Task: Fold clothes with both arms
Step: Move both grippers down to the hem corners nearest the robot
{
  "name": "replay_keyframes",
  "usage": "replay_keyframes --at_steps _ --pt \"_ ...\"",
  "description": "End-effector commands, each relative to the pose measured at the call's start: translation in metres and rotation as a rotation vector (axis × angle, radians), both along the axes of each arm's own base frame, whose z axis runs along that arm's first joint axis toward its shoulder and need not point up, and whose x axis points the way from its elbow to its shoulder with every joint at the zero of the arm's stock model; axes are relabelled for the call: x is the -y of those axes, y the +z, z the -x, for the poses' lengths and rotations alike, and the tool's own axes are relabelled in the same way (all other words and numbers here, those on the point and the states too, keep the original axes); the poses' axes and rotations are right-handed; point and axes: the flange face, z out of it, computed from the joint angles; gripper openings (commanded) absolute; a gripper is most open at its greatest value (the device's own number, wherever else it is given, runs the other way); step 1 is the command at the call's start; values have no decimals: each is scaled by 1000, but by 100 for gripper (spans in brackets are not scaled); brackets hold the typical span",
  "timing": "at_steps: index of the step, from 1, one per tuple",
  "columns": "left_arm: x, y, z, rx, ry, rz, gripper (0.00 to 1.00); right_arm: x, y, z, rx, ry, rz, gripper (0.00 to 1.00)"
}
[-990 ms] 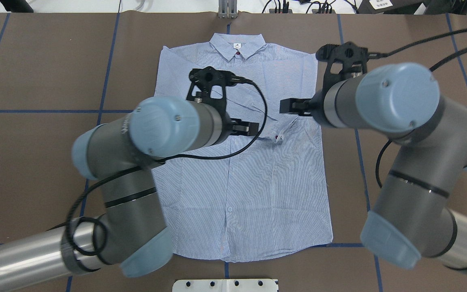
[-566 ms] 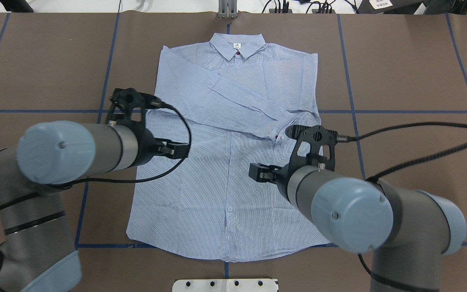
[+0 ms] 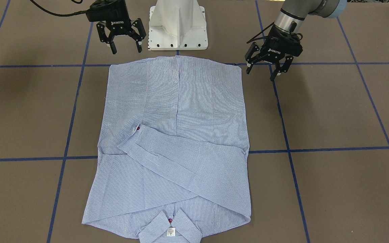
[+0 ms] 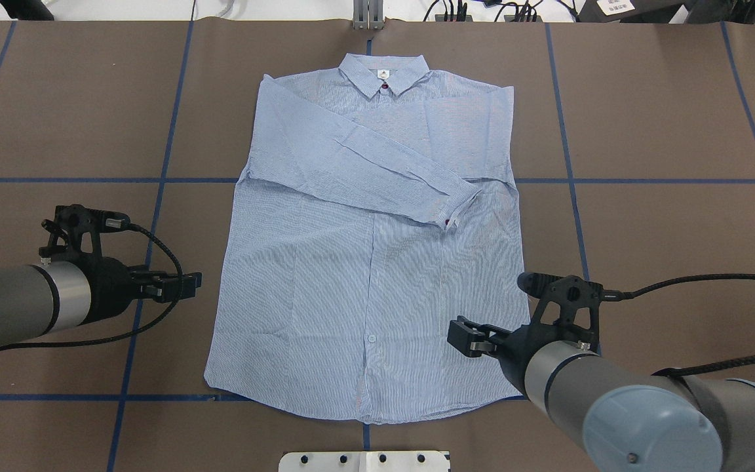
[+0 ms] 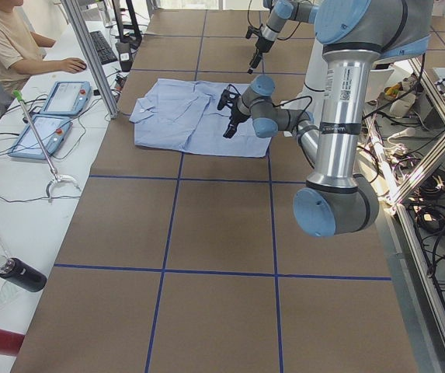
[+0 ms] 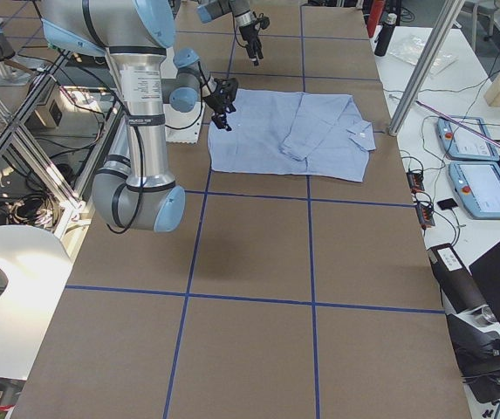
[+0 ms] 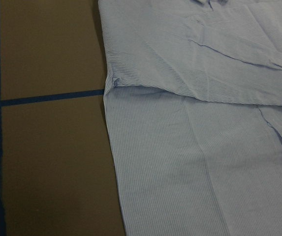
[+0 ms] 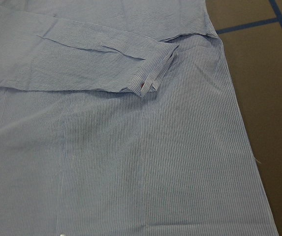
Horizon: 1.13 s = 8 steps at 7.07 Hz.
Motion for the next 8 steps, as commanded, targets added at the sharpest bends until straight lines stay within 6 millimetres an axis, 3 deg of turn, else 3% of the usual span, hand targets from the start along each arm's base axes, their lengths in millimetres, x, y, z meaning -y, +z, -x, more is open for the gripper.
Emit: replay_keyframes --at_steps 1,3,4,6,8 --pt "-43 21 -40 -25 -52 122 100 -3 32 -14 13 4 -13 100" --pt "-67 29 -62 30 -28 155 85 -2 32 -15 13 7 -14 100" --pt "-72 20 -74 71 -16 165 85 -1 32 -16 12 13 -19 100" --pt "-89 19 -90 83 11 187 67 -1 31 -16 15 14 -20 100" --pt "-95 15 -107 80 28 186 56 -2 31 -15 15 13 -20 100"
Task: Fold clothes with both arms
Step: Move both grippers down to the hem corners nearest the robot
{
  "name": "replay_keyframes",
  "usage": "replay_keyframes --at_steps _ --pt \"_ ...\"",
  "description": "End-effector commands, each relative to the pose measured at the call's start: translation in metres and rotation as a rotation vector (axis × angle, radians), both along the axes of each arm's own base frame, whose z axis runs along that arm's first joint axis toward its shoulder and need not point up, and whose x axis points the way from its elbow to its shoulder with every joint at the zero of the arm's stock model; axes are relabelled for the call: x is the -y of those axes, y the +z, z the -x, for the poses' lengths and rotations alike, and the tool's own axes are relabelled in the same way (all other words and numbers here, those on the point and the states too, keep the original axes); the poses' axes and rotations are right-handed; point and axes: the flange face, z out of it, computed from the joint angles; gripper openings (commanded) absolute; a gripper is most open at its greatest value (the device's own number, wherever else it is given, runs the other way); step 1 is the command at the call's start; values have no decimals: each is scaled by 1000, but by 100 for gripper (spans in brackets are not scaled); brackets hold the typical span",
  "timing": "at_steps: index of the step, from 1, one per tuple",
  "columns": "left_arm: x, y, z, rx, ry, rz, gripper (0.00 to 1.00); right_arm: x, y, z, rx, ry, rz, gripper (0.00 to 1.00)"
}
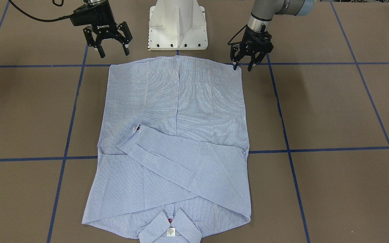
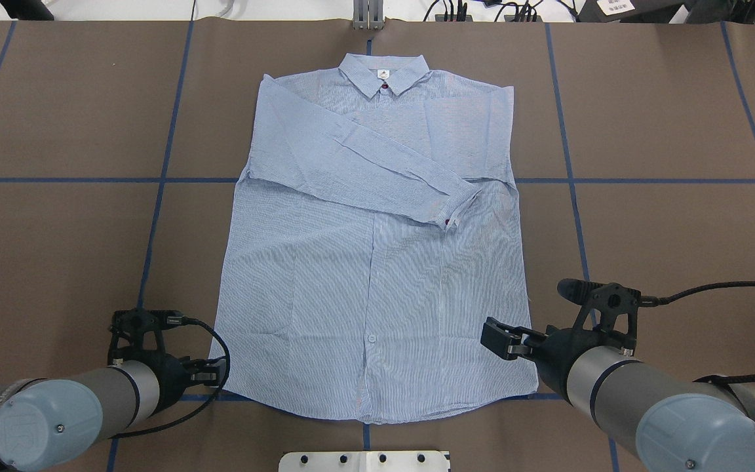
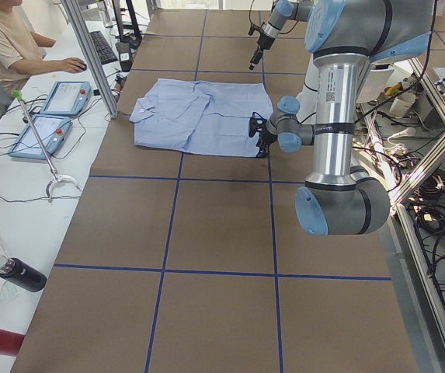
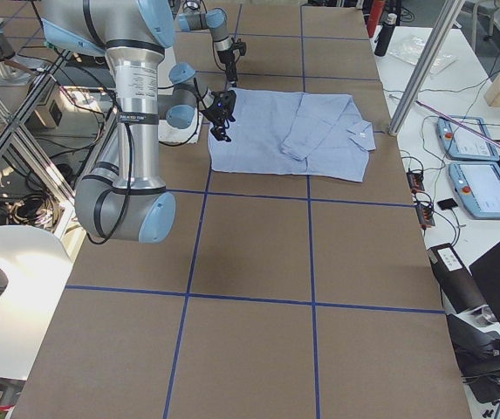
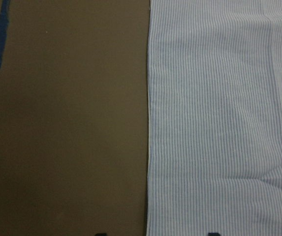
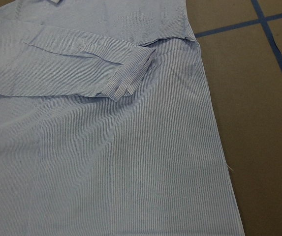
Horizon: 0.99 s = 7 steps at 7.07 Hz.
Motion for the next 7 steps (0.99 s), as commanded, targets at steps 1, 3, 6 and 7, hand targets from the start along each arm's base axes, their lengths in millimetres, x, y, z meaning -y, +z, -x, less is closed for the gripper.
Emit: replay_keyframes --at_steps 1,3,6,7 --pt "-3 1 -20 5 11 2 54 0 0 1 1 0 0 100" --pt "-3 2 -21 7 11 2 53 0 0 1 1 0 0 100" --pt "-3 3 -17 31 17 3 49 0 1 1 -1 0 0 100" --pt "-3 3 -17 29 17 3 48 -1 1 2 -1 -1 1 100"
